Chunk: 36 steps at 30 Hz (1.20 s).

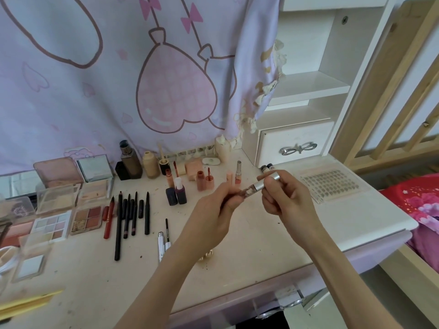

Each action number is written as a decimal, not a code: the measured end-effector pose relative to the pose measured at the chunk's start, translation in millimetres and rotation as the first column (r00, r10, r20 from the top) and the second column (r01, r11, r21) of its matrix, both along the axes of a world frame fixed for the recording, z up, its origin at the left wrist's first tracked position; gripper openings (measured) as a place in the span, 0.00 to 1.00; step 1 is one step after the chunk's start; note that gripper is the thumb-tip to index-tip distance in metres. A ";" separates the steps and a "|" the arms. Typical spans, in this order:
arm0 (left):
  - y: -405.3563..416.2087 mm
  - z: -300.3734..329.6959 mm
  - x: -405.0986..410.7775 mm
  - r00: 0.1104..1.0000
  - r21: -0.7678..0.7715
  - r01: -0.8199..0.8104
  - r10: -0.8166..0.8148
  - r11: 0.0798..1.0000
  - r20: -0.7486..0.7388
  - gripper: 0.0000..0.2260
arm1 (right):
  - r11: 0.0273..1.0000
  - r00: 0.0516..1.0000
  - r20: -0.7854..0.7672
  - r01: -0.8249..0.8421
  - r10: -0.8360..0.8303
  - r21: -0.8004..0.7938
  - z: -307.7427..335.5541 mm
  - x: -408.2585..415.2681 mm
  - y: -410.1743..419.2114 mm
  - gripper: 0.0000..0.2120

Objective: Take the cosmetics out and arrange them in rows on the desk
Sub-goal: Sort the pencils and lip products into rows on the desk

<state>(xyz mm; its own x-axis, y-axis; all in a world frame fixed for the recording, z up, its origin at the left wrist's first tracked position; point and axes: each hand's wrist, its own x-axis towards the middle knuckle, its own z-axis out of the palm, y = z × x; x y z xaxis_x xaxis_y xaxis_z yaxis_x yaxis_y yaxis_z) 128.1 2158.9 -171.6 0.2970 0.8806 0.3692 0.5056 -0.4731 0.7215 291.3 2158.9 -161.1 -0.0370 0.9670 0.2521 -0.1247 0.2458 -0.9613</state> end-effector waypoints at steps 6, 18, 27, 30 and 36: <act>-0.8 4.0 -8.6 0.990 -0.004 -0.027 0.026 1.000 -0.141 0.02 | 0.989 0.966 0.228 0.137 -0.120 -0.060 8.6 -1.1 3.2 0.09; 2.1 4.8 -15.2 0.953 -0.047 -0.078 0.061 0.996 -0.296 0.07 | 0.983 0.944 0.311 0.147 -0.107 -0.110 2.3 -1.4 6.5 0.10; 8.2 3.3 -17.6 0.888 0.082 -0.037 0.071 0.996 -0.453 0.13 | 0.991 0.907 0.417 0.103 -0.059 -0.085 -8.8 4.8 7.1 0.09; 10.2 2.8 -19.6 0.859 0.103 -0.047 0.092 0.994 -0.503 0.14 | 0.991 0.929 0.367 0.090 -0.047 -0.102 -10.3 5.1 6.8 0.08; 6.1 6.9 -21.0 0.902 -0.072 -0.061 0.024 0.996 -0.431 0.12 | 0.996 0.908 0.418 0.010 0.029 -0.092 -9.8 8.8 4.9 0.07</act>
